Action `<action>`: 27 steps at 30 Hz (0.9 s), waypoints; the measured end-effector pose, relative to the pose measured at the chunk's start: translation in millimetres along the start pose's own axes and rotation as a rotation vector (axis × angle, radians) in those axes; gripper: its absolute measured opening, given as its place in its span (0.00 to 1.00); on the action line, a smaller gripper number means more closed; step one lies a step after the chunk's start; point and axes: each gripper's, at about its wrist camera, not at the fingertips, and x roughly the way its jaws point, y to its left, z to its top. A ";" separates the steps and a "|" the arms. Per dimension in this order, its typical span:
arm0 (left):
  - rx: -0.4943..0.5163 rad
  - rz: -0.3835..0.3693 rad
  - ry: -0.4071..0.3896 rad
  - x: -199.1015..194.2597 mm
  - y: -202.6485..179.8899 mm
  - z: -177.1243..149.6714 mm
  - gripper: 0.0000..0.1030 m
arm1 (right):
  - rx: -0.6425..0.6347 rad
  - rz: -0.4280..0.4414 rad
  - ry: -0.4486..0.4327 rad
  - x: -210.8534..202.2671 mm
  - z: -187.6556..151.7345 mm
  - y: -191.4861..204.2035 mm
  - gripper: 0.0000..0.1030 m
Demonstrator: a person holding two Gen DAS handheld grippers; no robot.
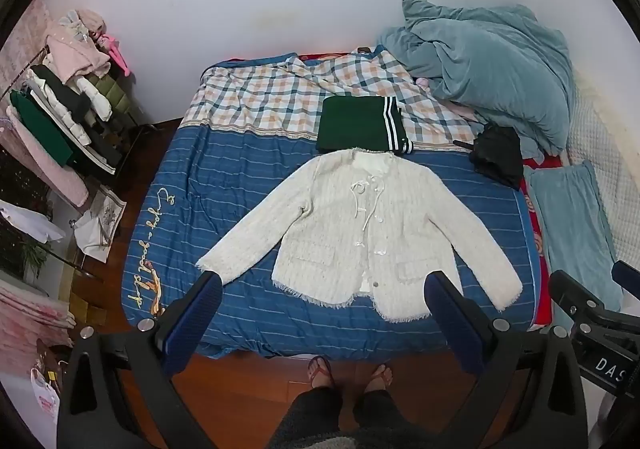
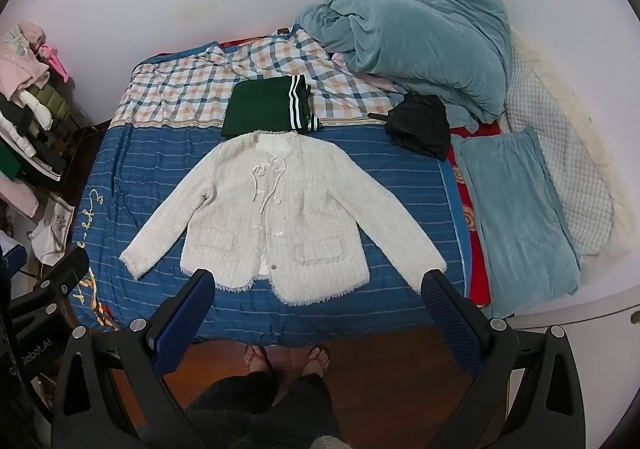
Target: Fold large clothes
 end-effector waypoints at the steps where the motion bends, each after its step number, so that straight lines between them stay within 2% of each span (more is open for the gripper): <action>1: 0.000 0.001 -0.001 0.0 0.0 0.0 1.00 | -0.002 -0.004 0.001 -0.2 -0.1 0.2 1.00; 27: 0.001 -0.001 -0.005 -5.0 -4.6 1.1 1.00 | -0.007 -0.008 -0.004 -6.4 1.1 0.2 1.00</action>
